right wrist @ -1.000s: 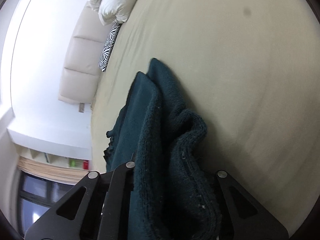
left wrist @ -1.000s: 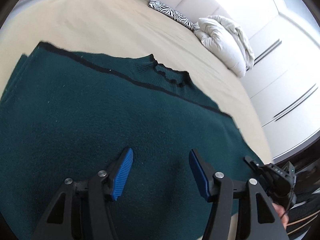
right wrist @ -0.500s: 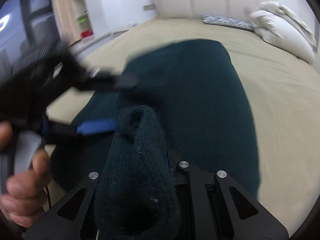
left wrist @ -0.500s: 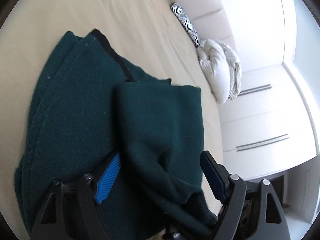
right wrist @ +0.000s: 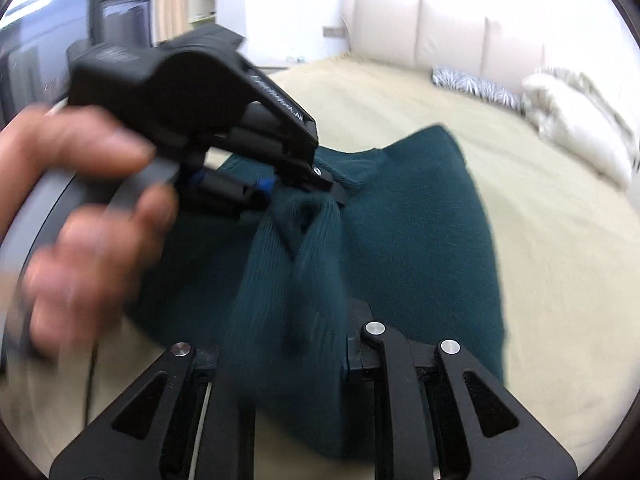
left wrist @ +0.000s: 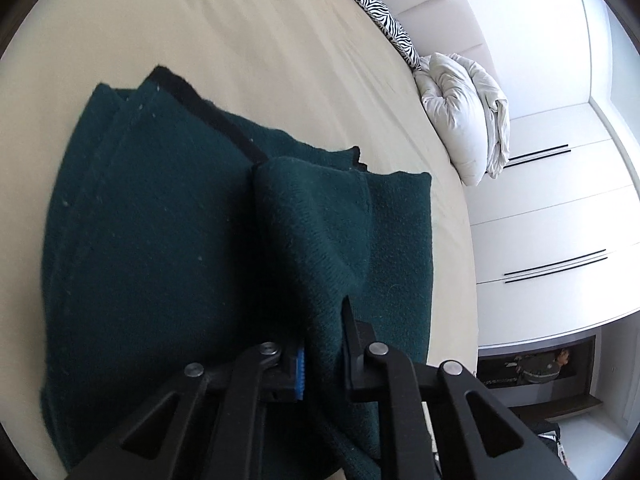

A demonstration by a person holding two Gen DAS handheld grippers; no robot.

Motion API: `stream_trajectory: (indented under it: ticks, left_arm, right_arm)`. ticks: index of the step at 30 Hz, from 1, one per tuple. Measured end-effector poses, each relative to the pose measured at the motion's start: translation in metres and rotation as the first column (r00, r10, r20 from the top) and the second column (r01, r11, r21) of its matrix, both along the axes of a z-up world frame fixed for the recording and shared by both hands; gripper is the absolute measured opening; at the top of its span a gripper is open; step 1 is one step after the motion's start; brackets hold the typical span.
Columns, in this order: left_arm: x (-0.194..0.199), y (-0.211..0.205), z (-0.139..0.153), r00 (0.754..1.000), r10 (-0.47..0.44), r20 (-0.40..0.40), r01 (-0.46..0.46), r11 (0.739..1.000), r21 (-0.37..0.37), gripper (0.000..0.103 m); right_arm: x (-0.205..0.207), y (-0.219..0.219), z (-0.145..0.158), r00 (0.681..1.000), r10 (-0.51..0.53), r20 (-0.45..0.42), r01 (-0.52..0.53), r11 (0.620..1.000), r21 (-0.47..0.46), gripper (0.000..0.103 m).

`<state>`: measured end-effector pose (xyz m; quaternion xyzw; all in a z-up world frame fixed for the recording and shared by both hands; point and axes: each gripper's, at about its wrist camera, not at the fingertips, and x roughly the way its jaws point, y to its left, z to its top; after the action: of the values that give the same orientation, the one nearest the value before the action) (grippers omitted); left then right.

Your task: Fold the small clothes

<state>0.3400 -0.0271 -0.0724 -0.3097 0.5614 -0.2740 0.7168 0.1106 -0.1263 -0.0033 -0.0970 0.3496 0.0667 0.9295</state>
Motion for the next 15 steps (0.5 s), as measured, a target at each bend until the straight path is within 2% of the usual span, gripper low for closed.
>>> stream_trajectory:
  ticks: [4, 8, 11, 15]
  left_arm:
    - [0.006, 0.007, 0.009, 0.999, -0.017, 0.027, 0.016, 0.999, 0.031, 0.014]
    - [0.014, 0.025, 0.024, 0.997, -0.037, 0.068, 0.032, 0.997, 0.077, 0.014]
    - [0.019, 0.037, 0.030, 0.993, -0.071, 0.096, 0.055, 0.986, 0.155, 0.014]
    - [0.026, 0.057, 0.024, 0.992, -0.076, 0.100, 0.057, 0.981, 0.184, 0.014]
  right_arm:
    - [-0.016, 0.027, 0.015, 0.996, 0.051, 0.076, -0.045, 0.996, -0.083, 0.014]
    - [-0.019, 0.067, 0.010, 0.982, 0.174, 0.077, -0.162, 0.978, -0.132, 0.009]
    - [-0.015, 0.086, 0.003, 0.976, 0.208, 0.059, -0.200, 0.973, -0.114, 0.008]
    - [-0.011, 0.103, 0.002, 0.971, 0.234, 0.049, -0.228, 0.968, -0.103, 0.008]
